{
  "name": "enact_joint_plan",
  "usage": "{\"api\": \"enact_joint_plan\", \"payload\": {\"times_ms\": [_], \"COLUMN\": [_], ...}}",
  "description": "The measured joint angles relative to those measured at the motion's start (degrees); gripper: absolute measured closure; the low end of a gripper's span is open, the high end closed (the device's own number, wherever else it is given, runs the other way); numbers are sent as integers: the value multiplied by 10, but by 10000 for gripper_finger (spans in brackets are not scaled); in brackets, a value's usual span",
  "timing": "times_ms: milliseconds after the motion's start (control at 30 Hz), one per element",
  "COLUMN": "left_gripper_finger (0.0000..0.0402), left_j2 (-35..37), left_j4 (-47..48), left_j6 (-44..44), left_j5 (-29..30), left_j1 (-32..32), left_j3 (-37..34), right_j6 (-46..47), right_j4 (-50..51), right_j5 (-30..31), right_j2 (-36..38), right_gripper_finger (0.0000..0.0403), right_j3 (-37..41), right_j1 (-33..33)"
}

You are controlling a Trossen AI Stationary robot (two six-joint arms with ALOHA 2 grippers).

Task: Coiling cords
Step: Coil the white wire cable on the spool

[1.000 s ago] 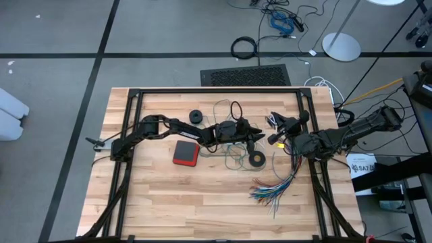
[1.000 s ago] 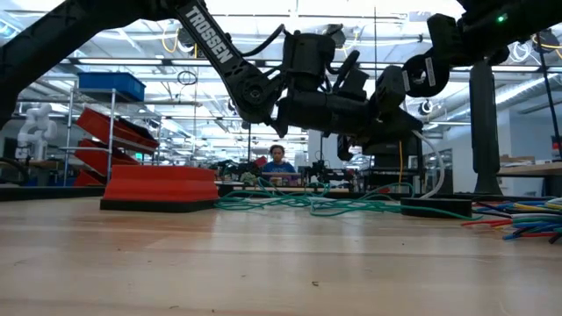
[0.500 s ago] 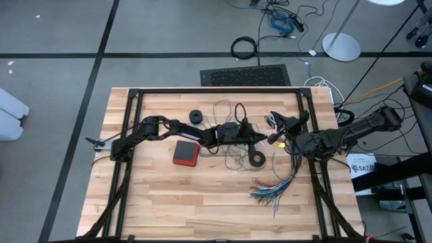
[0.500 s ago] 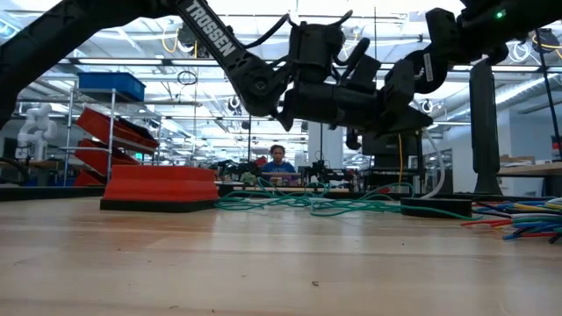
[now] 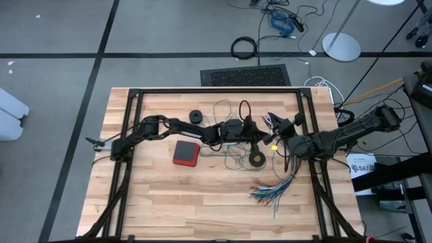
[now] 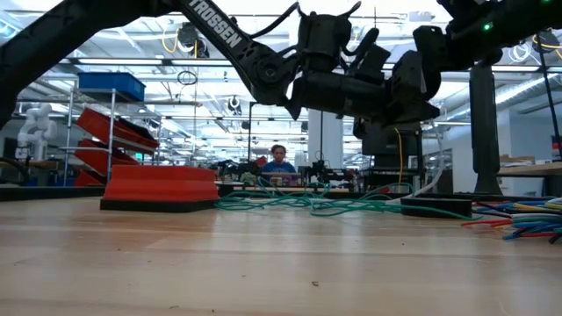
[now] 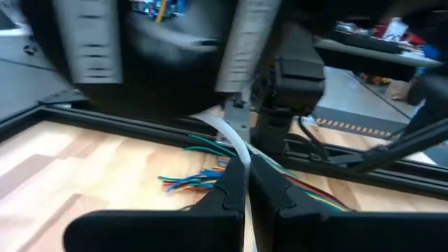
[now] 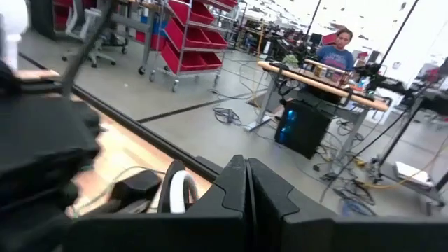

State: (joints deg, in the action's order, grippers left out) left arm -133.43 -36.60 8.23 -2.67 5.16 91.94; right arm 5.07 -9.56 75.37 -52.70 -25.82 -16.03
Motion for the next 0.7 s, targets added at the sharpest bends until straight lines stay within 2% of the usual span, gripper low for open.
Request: {"api": "enact_joint_plan", "payload": {"times_ms": [100,433,700], "left_gripper_finger": [399,399,399], "left_j2": [0,1,2], "left_j4": [-2,-5,-2], "left_j6": [0,-1,-6], "left_j5": [-4,-20,-50], "left_j1": [-5,-8,-7], "left_j3": [0,0,9], "right_j6": [9,146,179], "right_j4": [30,177,185], "right_j5": [0,8,10], "right_j2": [0,-1,-30], "right_gripper_finger": [403,403,403], "right_j3": [0,0,12], "right_j1": [1,3,2]}}
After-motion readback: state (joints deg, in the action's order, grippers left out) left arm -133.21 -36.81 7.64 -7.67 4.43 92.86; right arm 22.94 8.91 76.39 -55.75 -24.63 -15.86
